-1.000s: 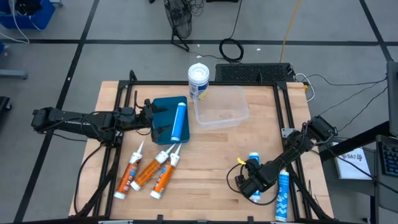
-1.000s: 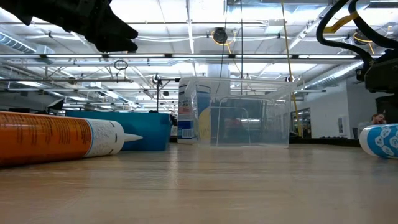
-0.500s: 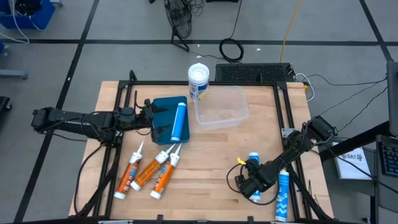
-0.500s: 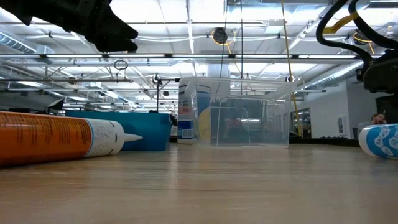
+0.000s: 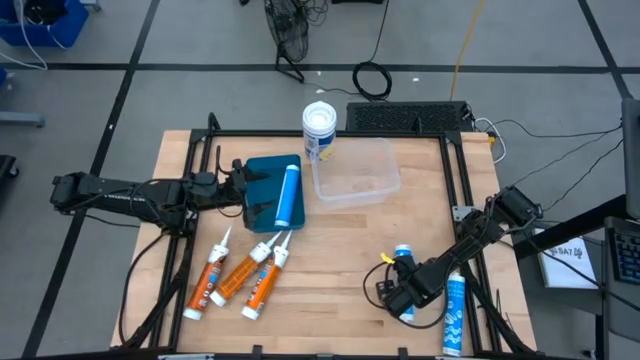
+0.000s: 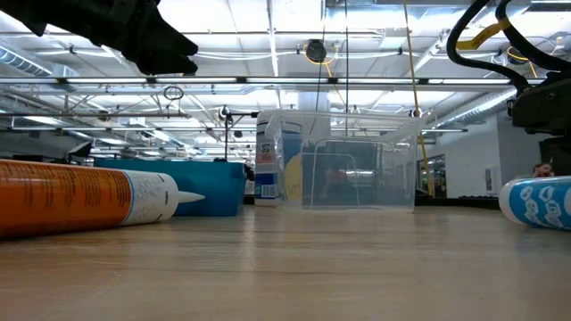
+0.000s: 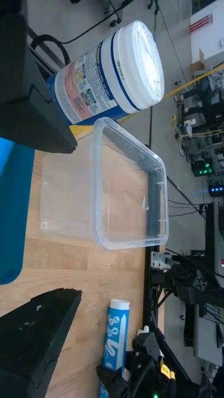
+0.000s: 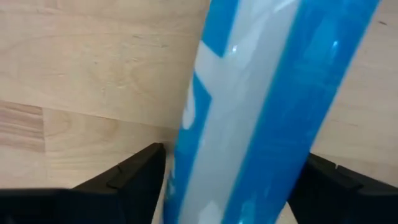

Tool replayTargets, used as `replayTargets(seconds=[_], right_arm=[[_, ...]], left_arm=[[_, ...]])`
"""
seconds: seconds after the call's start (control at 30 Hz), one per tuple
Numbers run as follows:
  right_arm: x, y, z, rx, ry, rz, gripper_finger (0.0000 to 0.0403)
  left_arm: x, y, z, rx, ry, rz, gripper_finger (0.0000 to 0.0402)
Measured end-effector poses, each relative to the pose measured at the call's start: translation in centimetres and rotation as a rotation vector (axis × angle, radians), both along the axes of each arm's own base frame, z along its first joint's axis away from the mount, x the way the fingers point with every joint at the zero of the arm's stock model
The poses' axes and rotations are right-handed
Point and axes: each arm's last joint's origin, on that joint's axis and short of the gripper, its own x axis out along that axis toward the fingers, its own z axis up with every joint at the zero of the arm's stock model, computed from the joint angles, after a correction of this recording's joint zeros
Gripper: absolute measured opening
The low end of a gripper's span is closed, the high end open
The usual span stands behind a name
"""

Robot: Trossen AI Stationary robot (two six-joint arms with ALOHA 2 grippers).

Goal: Pick & place silicon tubes, Sealant and Lysol wipes
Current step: Put the blue caulk tube into the blue bin

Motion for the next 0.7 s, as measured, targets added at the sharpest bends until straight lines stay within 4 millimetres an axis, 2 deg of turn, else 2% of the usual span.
replayTargets(seconds=[0.47,0.7], right_arm=[[0.0,0.0,0.0,0.001,0.001,0.003,0.0224],[0.0,0.02,0.0,0.003,0.0,0.008,0.0221]], left_arm=[[0.0,0.0,0.0,0.0,0.0,0.0,0.0365],[0.0,0.0,0.0,0.0,0.0,0.0,0.0365]])
